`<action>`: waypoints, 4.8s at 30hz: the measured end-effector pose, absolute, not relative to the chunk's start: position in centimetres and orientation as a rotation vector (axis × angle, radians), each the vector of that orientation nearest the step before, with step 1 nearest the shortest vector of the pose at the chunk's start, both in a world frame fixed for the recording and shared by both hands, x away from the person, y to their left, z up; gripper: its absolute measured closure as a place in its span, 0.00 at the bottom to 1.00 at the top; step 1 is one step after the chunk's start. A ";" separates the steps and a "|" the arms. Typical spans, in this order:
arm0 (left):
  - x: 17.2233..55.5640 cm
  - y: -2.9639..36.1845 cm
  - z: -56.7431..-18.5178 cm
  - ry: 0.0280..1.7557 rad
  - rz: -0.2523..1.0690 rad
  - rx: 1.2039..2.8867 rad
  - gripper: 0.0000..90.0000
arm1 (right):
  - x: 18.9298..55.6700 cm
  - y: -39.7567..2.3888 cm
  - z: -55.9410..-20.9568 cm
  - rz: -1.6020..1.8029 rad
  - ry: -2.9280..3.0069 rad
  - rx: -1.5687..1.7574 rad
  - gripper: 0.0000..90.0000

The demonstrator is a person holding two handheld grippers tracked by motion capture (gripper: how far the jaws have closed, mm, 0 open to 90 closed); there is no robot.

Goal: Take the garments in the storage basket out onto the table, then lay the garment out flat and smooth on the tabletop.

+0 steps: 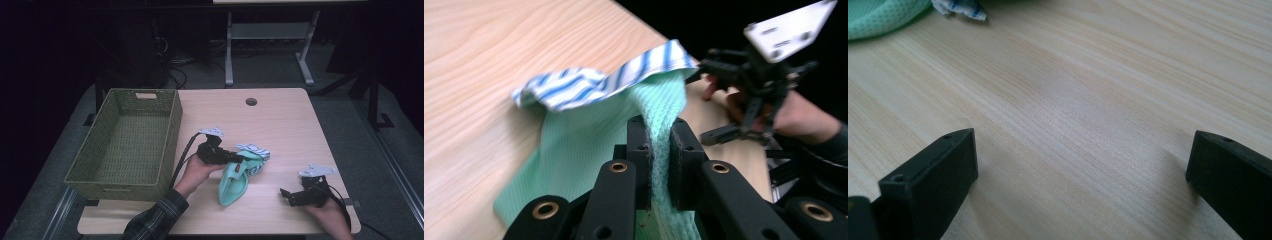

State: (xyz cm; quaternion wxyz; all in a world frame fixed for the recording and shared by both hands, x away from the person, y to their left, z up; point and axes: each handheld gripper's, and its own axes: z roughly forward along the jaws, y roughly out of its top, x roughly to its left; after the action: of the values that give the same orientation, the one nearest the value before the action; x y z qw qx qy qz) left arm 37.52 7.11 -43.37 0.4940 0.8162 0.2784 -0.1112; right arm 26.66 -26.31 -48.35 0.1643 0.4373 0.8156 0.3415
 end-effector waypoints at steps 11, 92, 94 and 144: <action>38.4 7.8 -46.3 0.814 -0.229 2.085 0.89 | 26.7 -26.3 -48.4 0.973 2.324 1.246 0.00; 35.7 1.4 -37.7 0.557 -0.030 2.027 0.95 | 26.7 -26.3 -48.3 0.974 2.323 1.246 0.00; 35.6 1.6 -37.2 0.549 -0.046 2.004 0.95 | 26.7 -26.3 -48.3 0.974 2.324 1.248 0.00; 40.8 8.9 -40.2 0.846 0.144 2.031 0.89 | 26.7 -26.3 -48.3 0.974 2.324 1.246 0.00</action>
State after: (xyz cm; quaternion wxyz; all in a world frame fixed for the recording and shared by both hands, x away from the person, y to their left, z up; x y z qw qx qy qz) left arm 40.85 8.94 -40.24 0.4515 0.8219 0.3424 0.0582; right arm 26.67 -26.33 -48.34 0.1646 0.4373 0.8154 0.3418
